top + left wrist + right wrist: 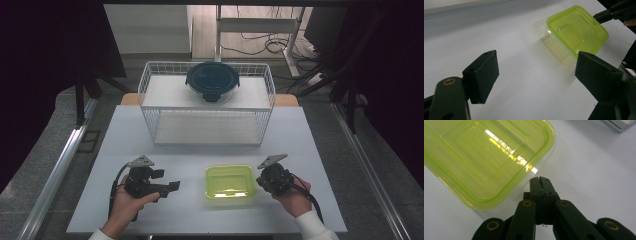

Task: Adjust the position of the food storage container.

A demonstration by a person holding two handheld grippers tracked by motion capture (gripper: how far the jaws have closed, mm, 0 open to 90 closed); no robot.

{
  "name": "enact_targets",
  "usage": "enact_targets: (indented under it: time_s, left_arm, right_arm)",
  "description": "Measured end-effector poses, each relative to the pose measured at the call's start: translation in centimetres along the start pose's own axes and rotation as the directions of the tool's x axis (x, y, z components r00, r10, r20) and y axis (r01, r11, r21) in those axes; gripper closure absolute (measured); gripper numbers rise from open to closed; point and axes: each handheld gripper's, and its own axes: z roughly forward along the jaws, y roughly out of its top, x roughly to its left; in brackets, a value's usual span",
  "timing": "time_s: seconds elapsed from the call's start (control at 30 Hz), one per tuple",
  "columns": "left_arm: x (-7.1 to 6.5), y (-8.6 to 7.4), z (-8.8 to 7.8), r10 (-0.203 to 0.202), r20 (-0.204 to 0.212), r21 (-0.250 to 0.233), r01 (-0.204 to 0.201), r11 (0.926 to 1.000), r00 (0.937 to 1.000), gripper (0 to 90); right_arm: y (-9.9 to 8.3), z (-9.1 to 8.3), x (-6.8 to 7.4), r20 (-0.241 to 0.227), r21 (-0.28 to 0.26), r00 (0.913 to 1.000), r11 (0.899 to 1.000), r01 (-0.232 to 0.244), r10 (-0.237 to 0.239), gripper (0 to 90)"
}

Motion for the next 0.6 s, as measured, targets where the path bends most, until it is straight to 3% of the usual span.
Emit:
enact_targets:
  time_s: [0.6]
  left_arm:
    - [0.2, -0.1, 0.0, -0.005, -0.005, 0.002, 0.005, 1.0000, 1.0000, 19.0]
  right_arm:
    - [2.9, 1.6, 3.0, -0.023, -0.017, 0.9976, 0.998, 0.064, -0.065, 88.6]
